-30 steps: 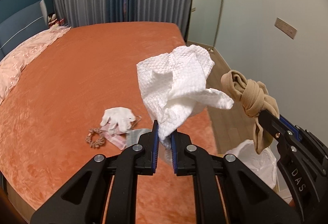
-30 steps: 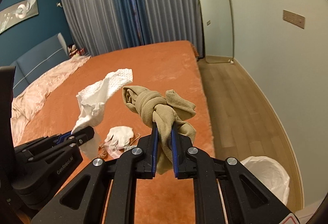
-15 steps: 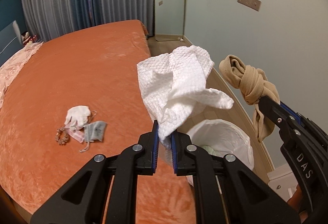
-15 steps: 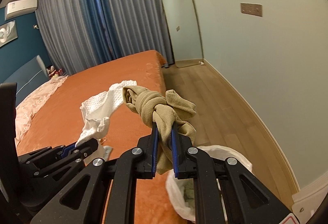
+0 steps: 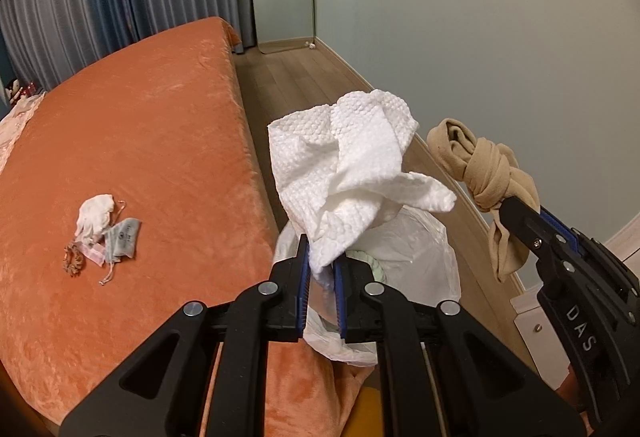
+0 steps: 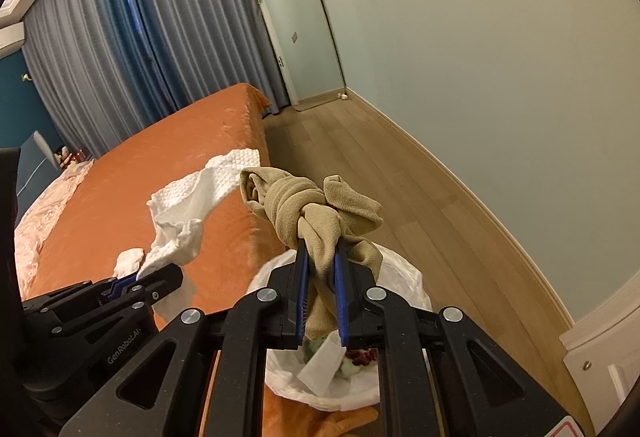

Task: Collect trash
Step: 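Carry the tissue and stocking over the trash bin with both tools, then open both tools to drop the tissue and stocking into the bin, then move both tools back over the remaining items on the bed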

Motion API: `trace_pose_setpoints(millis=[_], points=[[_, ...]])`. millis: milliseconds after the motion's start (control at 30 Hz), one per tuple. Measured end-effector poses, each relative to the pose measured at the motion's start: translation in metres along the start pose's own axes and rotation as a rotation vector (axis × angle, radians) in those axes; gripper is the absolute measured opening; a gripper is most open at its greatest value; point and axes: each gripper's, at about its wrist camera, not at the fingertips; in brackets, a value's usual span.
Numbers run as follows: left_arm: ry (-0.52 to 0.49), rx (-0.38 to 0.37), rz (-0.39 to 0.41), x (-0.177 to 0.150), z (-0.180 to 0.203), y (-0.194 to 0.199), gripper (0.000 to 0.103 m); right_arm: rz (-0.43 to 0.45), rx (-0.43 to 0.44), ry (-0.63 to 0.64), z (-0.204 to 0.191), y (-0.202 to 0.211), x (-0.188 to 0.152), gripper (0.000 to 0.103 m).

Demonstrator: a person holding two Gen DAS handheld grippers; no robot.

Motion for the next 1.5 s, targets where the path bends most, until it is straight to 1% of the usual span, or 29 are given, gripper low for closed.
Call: trace_pose_setpoints(millis=[133, 233, 267, 300, 333, 367, 400, 433, 533, 767, 833, 867, 933, 967, 1000, 1133, 1200, 1500], points=[[-0.012, -0.012, -0.027, -0.004, 0.012, -0.014, 0.012, -0.014, -0.008, -0.027, 0.012, -0.004, -0.009, 0.011], [-0.019, -0.013, -0.031, -0.006, 0.017, -0.022, 0.013, -0.021, -0.013, -0.032, 0.018, -0.006, -0.012, 0.011], [-0.022, -0.012, -0.033, -0.006, 0.017, -0.024, 0.016, -0.025, -0.016, -0.035, 0.019, -0.008, -0.013, 0.011], [-0.022, -0.006, -0.033, -0.006, 0.019, -0.026, 0.025, -0.027, -0.017, -0.038, 0.020, -0.009, -0.013, 0.011], [-0.019, -0.002, -0.032, -0.006, 0.019, -0.027, 0.031, -0.029, -0.018, -0.040, 0.020, -0.010, -0.013, 0.011], [-0.016, 0.001, -0.027, -0.006, 0.020, -0.027, 0.040, -0.031, -0.019, -0.041, 0.022, -0.012, -0.012, 0.011], [-0.014, 0.006, -0.016, -0.006, 0.020, -0.026, 0.045, -0.034, -0.020, -0.042, 0.022, -0.013, -0.013, 0.011], [-0.018, 0.013, -0.010, -0.007, 0.019, -0.026, 0.047, -0.036, -0.020, -0.043, 0.022, -0.014, -0.013, 0.011], [-0.026, 0.022, -0.006, -0.006, 0.018, -0.026, 0.048, -0.045, -0.018, -0.045, 0.019, -0.021, -0.011, 0.011], [-0.009, 0.035, -0.008, -0.005, 0.006, -0.028, 0.050, -0.060, -0.005, -0.032, 0.010, -0.031, -0.012, 0.012], [-0.003, 0.043, -0.005, -0.004, 0.003, -0.028, 0.052, -0.060, 0.000, -0.025, 0.007, -0.034, -0.012, 0.015], [0.001, 0.048, -0.002, -0.004, 0.001, -0.027, 0.055, -0.058, -0.003, -0.020, 0.006, -0.034, -0.012, 0.018], [0.009, 0.056, 0.006, -0.004, -0.003, -0.025, 0.056, -0.053, -0.006, -0.010, 0.002, -0.035, -0.012, 0.029], [0.012, 0.057, 0.006, -0.004, -0.005, -0.025, 0.056, -0.049, -0.005, -0.008, 0.000, -0.035, -0.012, 0.039], [0.017, 0.061, 0.006, -0.004, -0.008, -0.025, 0.057, -0.044, -0.006, -0.006, -0.001, -0.034, -0.013, 0.046], [0.038, 0.076, 0.007, -0.006, -0.020, -0.024, 0.057, -0.043, -0.011, 0.008, -0.009, -0.034, -0.012, 0.050], [0.050, 0.081, 0.006, -0.008, -0.026, -0.024, 0.057, -0.041, -0.014, 0.020, -0.014, -0.034, -0.012, 0.053], [0.093, 0.100, 0.011, -0.014, -0.054, -0.017, 0.059, -0.039, -0.010, 0.065, -0.039, -0.031, -0.016, 0.062]])
Point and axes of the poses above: each gripper's, at about its wrist camera, not at the fingertips, and y roughly against the way its jaws point, z to its right, x to its top, and after that the axes turned 4 degrees about x, right-handed
